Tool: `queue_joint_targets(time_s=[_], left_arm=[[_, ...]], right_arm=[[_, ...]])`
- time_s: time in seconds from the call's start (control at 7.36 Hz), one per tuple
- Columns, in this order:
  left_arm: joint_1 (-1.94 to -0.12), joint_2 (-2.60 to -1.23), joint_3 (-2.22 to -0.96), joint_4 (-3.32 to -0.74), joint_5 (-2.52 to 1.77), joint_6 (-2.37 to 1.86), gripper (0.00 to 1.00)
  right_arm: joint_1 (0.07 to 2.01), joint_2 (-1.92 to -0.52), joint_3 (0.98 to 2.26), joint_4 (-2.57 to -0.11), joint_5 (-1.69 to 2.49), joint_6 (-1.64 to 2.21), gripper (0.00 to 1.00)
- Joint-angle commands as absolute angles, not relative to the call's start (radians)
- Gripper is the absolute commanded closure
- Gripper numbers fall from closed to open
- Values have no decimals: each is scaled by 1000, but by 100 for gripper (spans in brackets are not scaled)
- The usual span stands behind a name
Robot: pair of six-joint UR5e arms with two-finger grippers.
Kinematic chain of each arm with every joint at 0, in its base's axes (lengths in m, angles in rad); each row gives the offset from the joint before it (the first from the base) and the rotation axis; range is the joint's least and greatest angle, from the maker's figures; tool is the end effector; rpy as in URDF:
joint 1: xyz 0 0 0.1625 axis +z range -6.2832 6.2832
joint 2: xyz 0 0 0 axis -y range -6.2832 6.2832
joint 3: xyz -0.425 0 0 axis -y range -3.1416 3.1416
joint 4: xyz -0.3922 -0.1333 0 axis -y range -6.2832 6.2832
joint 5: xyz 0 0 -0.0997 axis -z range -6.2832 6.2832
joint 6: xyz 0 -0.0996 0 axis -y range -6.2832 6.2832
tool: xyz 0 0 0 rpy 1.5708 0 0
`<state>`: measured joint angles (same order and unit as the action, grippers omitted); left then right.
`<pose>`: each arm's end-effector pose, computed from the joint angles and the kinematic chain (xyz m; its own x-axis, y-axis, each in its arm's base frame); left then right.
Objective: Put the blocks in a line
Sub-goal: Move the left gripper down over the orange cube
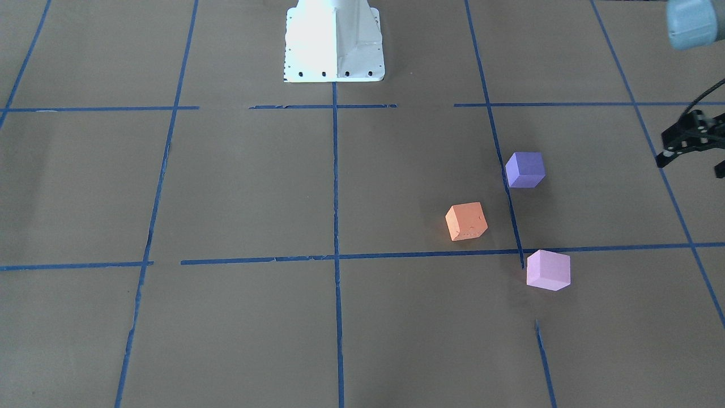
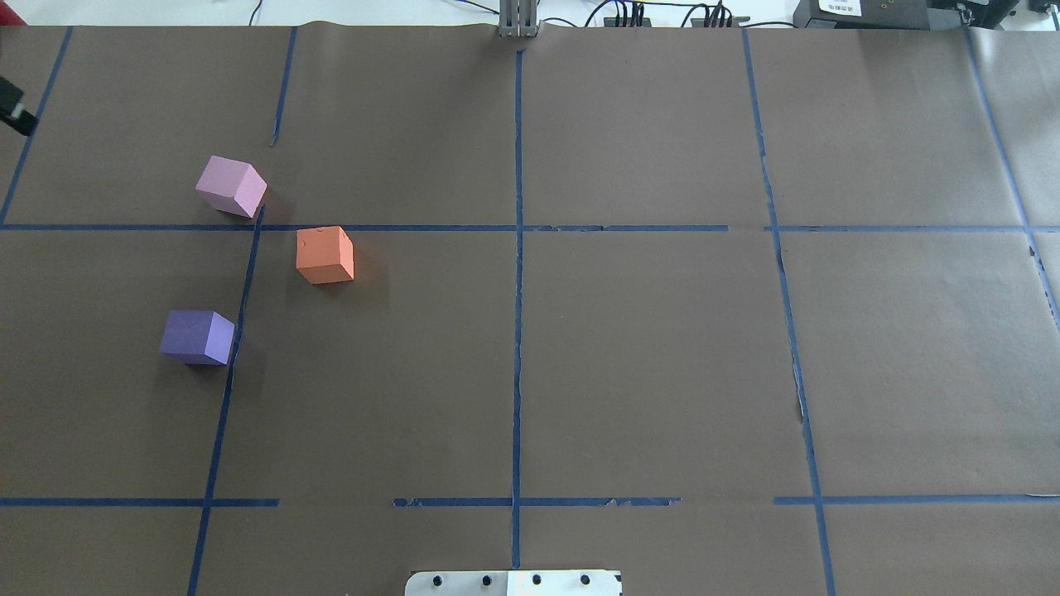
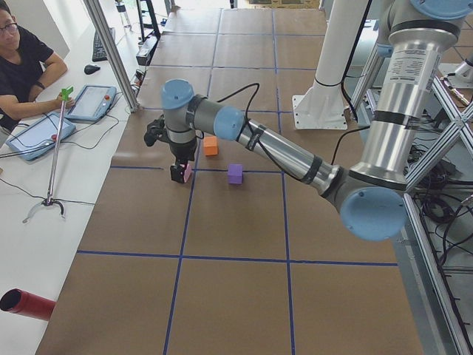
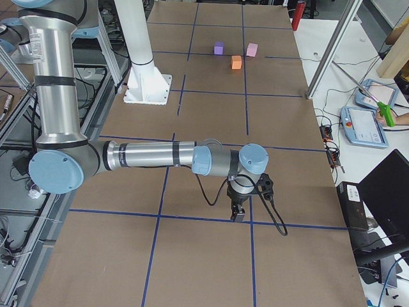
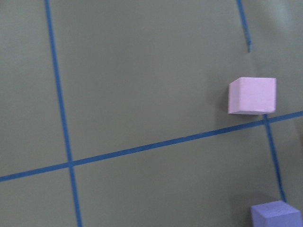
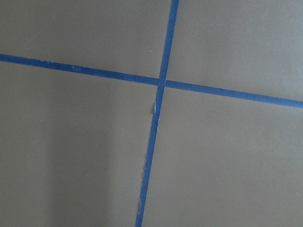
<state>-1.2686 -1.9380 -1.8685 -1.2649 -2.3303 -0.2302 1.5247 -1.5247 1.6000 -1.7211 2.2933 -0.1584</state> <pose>0.1108 -0.5729 0.3498 0.6675 0.2311 -0.7078 -0.1298 0.9722 0.1950 0.0441 -0.5071 0.6395 0.7350 -0.1424 0.6630 0.1639 0.9860 0.0300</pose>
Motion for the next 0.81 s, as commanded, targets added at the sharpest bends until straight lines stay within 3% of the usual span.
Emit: queue_joint_targets(time_s=[0.0,0.68], left_arm=[[-1085,-2063,-1841,-1245,-2329,-435,0],[-890,-2108,-1626,-1514,-2318,-774,0]], right_arm=[[1525,-1525,1600,-1721,2293,-160,0],[1525,-1525,1600,-1721,2293,-158,0]])
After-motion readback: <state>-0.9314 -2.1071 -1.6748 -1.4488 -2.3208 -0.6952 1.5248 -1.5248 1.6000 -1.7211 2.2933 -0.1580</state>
